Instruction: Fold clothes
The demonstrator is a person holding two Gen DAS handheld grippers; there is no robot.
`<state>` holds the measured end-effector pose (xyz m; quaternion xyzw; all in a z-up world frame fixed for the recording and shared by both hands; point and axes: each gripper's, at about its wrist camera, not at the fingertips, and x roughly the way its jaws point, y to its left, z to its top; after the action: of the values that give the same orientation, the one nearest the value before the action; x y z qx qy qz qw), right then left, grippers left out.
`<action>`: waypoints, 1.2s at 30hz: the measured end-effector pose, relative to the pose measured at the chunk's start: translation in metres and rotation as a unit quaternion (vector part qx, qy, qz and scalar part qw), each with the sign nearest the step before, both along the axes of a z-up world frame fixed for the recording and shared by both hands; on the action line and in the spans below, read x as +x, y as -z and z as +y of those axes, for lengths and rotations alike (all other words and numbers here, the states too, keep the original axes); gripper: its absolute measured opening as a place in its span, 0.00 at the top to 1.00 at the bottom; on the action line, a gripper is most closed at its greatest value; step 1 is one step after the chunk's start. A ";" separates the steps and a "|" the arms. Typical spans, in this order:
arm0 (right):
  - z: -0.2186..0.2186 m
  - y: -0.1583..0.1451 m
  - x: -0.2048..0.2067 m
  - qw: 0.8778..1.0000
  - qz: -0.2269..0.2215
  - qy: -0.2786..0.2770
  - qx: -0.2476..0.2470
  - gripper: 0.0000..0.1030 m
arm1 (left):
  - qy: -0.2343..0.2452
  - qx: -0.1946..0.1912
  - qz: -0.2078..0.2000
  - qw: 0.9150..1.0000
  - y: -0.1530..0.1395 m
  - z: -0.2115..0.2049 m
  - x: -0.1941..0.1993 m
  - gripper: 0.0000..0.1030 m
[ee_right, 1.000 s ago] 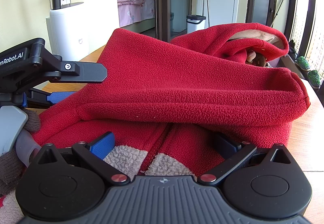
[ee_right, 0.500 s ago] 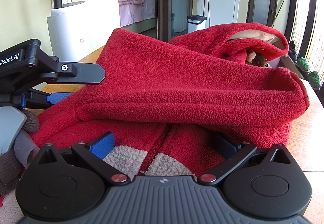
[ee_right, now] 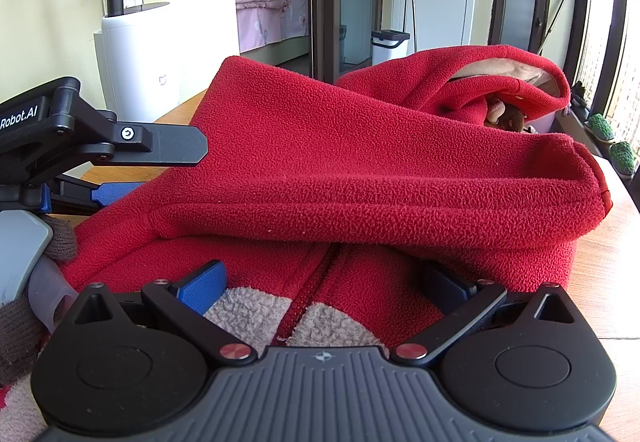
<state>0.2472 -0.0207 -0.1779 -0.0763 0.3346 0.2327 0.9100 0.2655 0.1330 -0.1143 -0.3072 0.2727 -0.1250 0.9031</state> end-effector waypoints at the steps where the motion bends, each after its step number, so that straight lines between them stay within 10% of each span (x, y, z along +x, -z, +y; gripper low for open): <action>1: 0.000 0.000 0.000 1.000 0.000 0.000 0.000 0.00 | 0.000 0.000 0.000 1.000 0.000 0.000 0.000 0.00; 36: 0.003 -0.001 0.001 1.000 0.001 -0.002 0.002 0.00 | -0.019 0.050 0.006 0.999 -0.006 -0.008 -0.004 0.00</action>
<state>0.2478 -0.0176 -0.1773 -0.0753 0.3347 0.2347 0.9095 0.2620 0.1255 -0.1083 -0.2676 0.2782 -0.0926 0.9178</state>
